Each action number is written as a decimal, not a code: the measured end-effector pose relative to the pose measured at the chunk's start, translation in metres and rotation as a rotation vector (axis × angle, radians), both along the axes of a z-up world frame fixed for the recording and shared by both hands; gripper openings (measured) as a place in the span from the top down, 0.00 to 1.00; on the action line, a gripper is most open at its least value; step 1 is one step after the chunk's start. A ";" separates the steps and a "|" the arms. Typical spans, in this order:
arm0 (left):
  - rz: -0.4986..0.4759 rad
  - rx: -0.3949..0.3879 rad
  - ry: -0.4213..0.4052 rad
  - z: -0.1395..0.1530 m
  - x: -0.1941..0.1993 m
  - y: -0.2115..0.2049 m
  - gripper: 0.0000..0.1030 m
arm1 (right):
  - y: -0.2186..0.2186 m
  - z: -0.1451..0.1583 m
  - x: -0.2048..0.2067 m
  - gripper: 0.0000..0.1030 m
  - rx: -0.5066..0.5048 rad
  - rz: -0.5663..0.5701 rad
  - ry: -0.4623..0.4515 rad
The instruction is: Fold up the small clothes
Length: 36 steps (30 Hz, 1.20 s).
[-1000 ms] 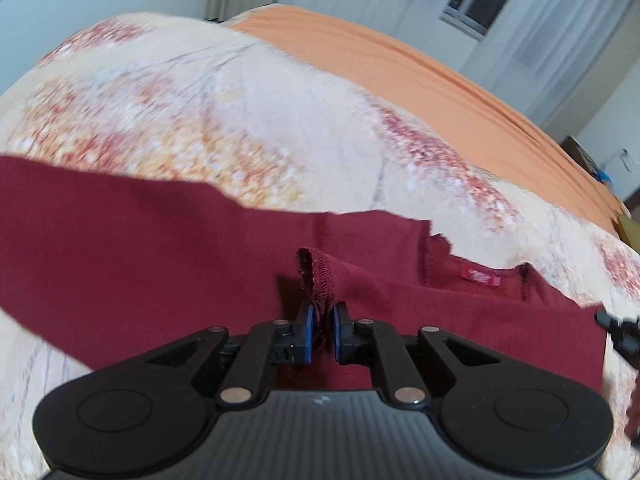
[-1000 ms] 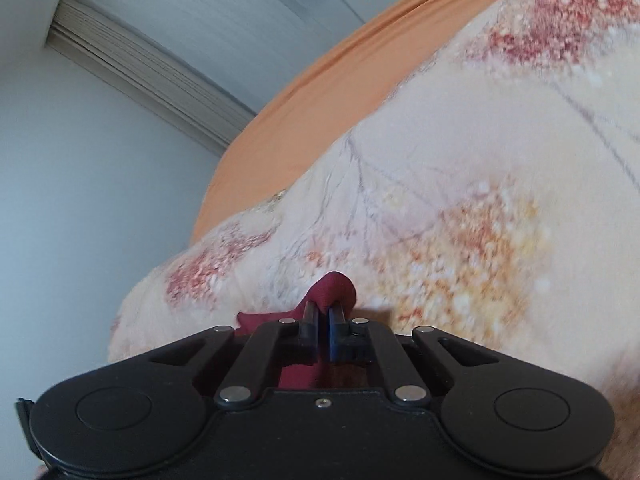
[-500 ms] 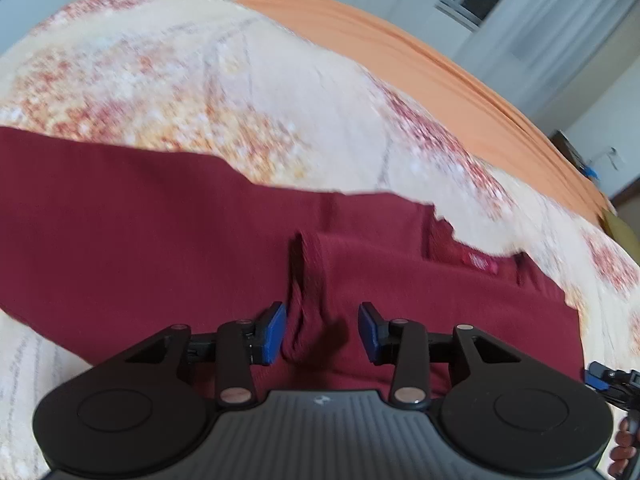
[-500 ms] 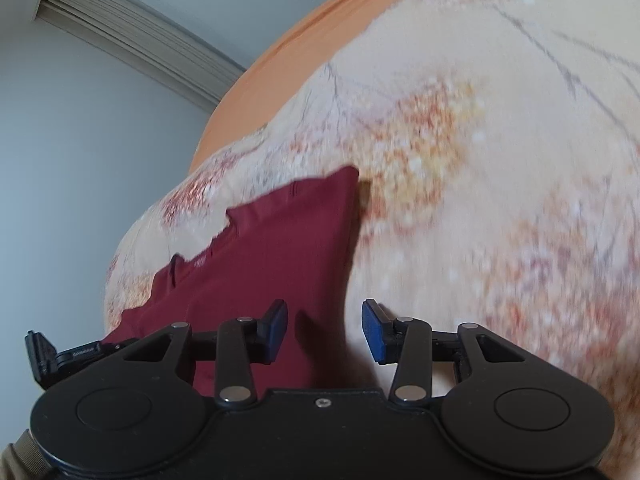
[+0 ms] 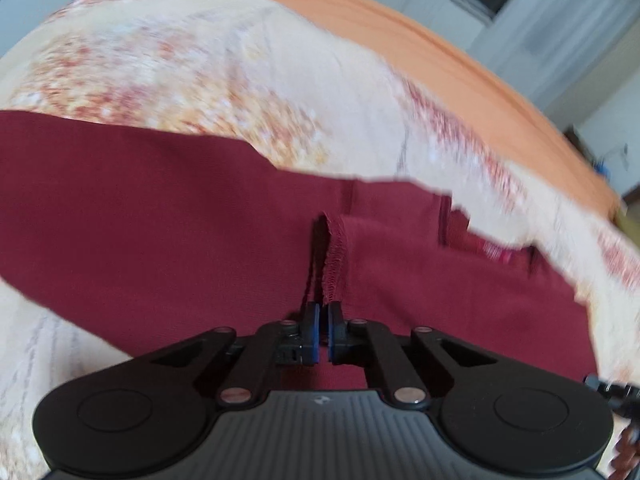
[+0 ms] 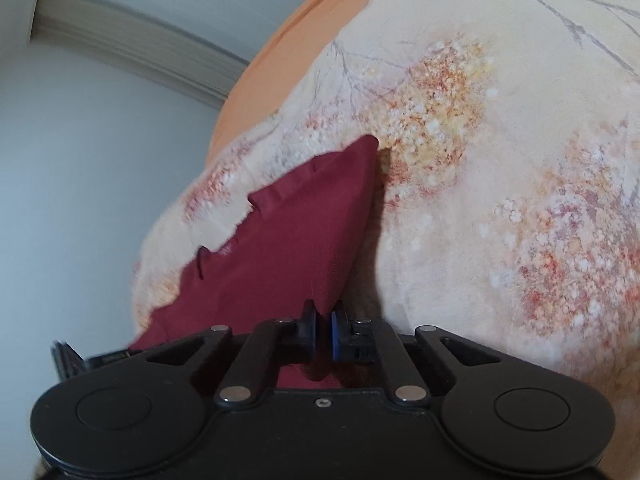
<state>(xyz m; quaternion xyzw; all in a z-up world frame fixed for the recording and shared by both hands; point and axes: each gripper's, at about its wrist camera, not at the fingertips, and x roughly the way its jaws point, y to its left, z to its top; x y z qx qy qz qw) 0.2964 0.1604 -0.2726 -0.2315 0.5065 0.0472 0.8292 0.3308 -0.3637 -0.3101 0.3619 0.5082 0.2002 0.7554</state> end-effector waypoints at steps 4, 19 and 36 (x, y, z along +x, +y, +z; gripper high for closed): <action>0.021 0.059 0.084 -0.009 0.000 0.012 1.00 | 0.002 -0.009 0.000 0.93 -0.093 0.024 0.060; -0.058 0.015 0.013 -0.028 0.012 -0.018 0.64 | 0.014 -0.015 -0.003 0.80 -0.131 0.030 0.040; -0.085 0.162 0.050 -0.022 0.002 -0.029 0.75 | 0.018 0.004 -0.010 0.70 -0.204 0.064 0.035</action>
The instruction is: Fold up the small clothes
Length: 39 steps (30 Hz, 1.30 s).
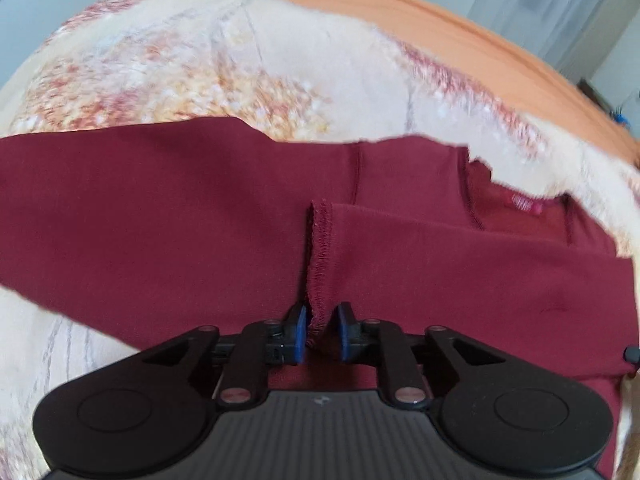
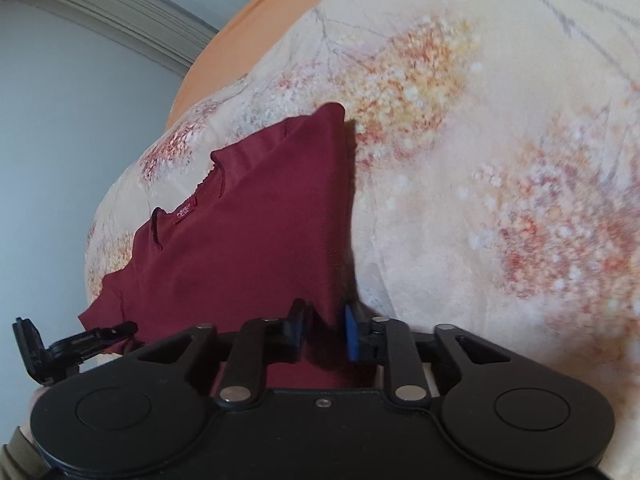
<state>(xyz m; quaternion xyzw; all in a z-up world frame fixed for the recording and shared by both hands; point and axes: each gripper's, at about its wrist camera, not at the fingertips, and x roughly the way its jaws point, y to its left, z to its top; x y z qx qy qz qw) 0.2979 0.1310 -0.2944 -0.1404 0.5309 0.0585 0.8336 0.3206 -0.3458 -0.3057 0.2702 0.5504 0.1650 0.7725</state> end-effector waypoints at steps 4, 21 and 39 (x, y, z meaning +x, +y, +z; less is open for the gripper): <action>0.017 -0.040 -0.053 0.016 -0.027 0.004 0.49 | -0.003 0.034 -0.028 0.58 -0.062 0.019 -0.094; -0.067 -0.200 -0.032 0.082 -0.160 -0.050 0.06 | 0.074 0.197 -0.189 0.14 -0.099 0.027 -0.311; 0.112 -0.111 -0.211 0.230 -0.300 -0.074 0.01 | 0.047 0.308 -0.275 0.04 0.019 0.165 -0.552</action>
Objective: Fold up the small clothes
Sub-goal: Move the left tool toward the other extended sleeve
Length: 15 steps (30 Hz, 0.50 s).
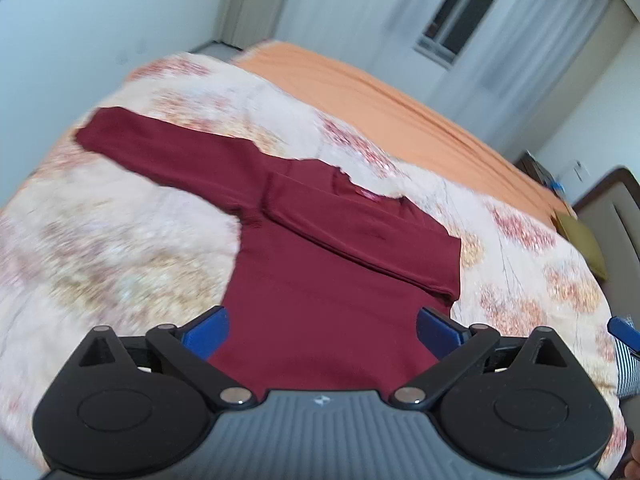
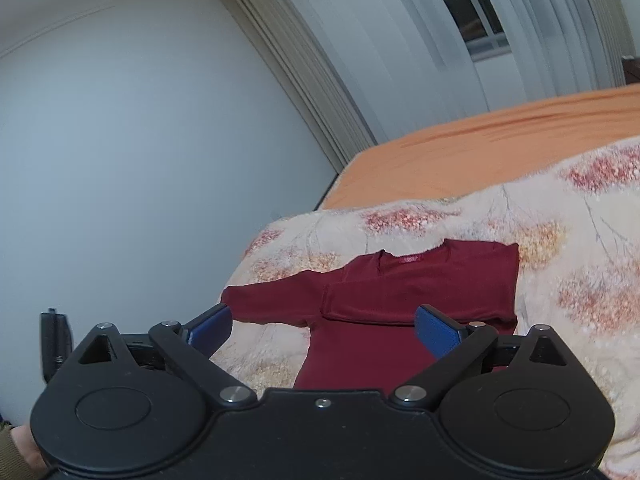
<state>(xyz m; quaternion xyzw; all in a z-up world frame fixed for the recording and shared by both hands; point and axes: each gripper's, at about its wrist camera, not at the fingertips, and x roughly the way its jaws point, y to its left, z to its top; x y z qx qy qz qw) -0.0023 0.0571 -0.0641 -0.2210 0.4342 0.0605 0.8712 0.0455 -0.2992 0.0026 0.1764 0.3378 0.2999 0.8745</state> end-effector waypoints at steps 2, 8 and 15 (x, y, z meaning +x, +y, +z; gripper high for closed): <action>0.052 0.003 -0.016 0.010 -0.029 -0.004 0.01 | -0.006 -0.001 -0.004 0.03 0.009 0.025 -0.012; 0.203 0.027 -0.028 0.028 -0.109 -0.008 0.01 | -0.010 -0.015 -0.007 0.03 0.042 0.098 0.019; 0.337 0.084 -0.058 0.045 -0.180 0.004 0.01 | 0.008 -0.013 -0.007 0.02 0.051 0.173 0.021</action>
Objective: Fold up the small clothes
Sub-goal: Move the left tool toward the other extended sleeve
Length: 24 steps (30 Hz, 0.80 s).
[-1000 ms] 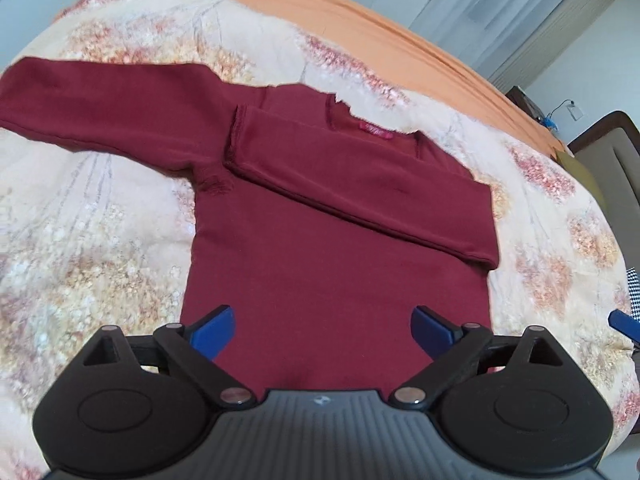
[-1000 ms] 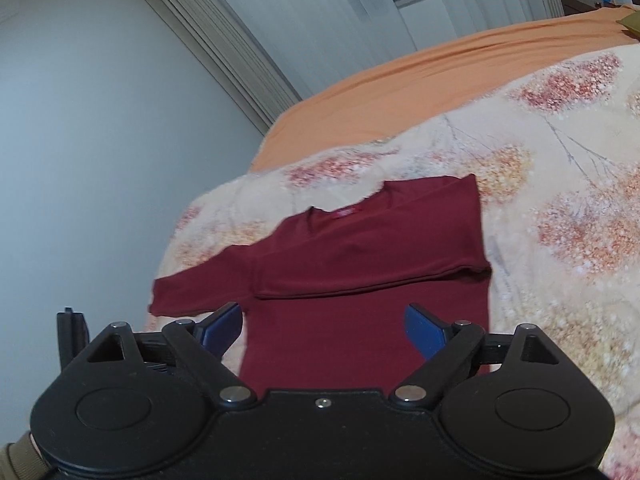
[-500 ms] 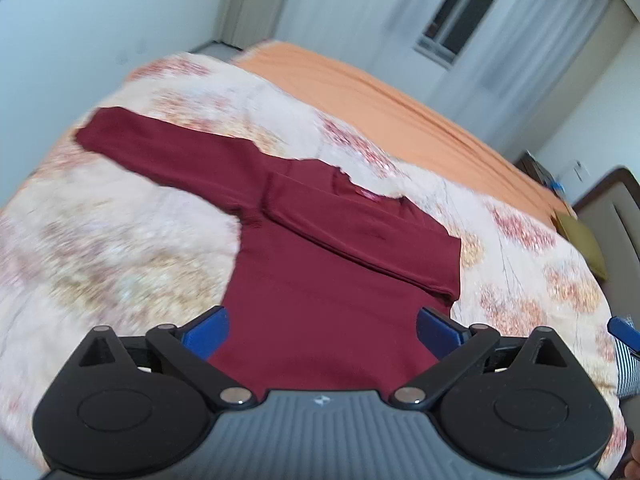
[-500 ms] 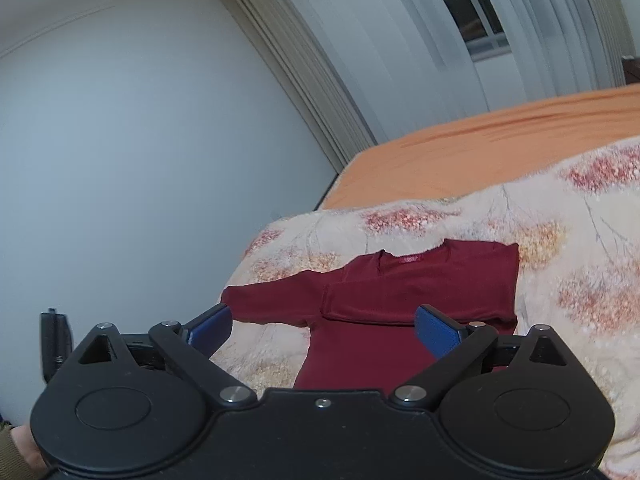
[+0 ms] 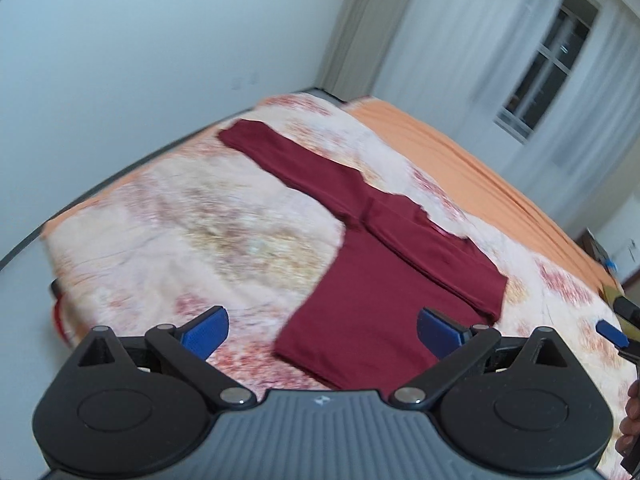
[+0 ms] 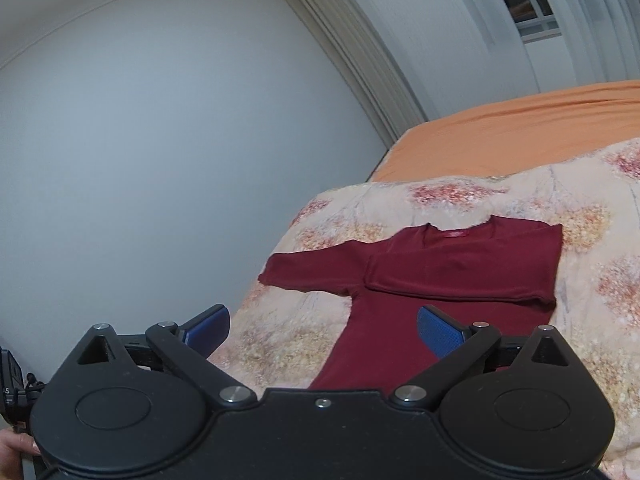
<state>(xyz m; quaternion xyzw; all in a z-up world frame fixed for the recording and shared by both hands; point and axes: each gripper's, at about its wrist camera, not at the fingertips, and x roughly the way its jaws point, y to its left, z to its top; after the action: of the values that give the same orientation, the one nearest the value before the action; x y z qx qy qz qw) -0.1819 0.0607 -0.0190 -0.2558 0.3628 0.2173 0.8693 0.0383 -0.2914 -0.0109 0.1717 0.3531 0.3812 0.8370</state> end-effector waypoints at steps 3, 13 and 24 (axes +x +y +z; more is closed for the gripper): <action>0.055 -0.004 -0.025 0.002 -0.016 0.010 0.01 | 0.013 0.008 0.001 0.02 0.001 0.024 -0.021; 0.020 -0.020 -0.099 -0.014 0.022 0.055 0.01 | 0.045 0.011 0.007 0.01 -0.017 -0.057 -0.012; 0.026 -0.179 -0.227 -0.097 0.160 0.256 0.01 | 0.159 -0.002 0.037 0.01 -0.229 -0.195 0.072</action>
<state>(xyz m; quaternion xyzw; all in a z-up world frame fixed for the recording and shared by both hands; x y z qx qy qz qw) -0.0216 0.3171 -0.1157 -0.3599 0.2766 0.1648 0.8757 0.0756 -0.1326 -0.0128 0.1223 0.4057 0.2488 0.8710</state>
